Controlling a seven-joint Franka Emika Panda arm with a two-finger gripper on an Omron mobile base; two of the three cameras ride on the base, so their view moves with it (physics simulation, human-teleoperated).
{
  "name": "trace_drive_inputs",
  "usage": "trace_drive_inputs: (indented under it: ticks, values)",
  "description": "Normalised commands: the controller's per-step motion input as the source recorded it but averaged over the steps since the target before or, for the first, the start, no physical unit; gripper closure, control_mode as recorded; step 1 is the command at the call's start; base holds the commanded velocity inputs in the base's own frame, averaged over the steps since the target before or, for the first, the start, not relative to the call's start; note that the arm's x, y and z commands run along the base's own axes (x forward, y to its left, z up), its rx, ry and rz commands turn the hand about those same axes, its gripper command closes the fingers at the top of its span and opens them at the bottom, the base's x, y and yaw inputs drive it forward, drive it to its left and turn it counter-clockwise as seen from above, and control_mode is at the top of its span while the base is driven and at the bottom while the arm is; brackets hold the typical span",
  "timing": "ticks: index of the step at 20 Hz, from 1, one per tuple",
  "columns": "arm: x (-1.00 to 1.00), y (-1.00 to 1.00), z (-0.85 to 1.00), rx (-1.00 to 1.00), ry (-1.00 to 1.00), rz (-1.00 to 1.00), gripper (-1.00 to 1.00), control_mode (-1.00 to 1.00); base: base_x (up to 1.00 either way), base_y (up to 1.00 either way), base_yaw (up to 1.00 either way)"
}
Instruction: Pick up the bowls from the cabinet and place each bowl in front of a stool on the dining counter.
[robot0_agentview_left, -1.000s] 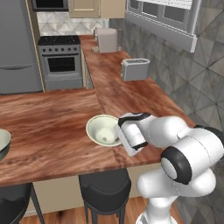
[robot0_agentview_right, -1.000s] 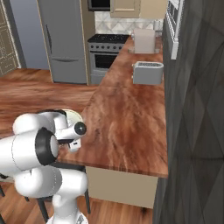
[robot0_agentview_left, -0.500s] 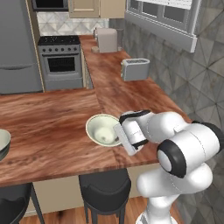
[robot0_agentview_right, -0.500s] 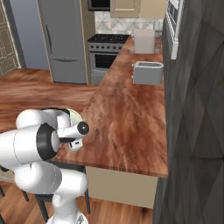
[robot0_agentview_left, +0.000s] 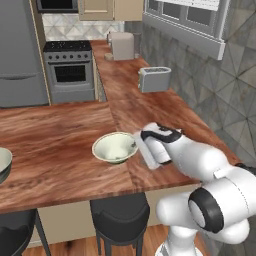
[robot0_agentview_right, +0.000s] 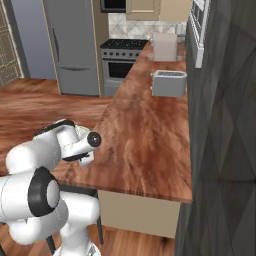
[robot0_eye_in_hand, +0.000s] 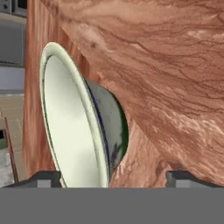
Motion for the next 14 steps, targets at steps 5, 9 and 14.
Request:
trace_drive_inputs:
  ticks: [5,9,14]
  values:
    - [-0.19,-0.23,1.0,0.0,0.01,0.0,-1.0,-1.0,0.0,0.0,0.0]
    - [-0.5,-0.21,1.0,0.0,0.05,0.0,-1.0,-1.0,0.0,0.0,0.0]
    - [-0.98,-0.25,0.93,0.0,0.02,0.0,-1.0,-1.0,0.0,0.0,0.0]
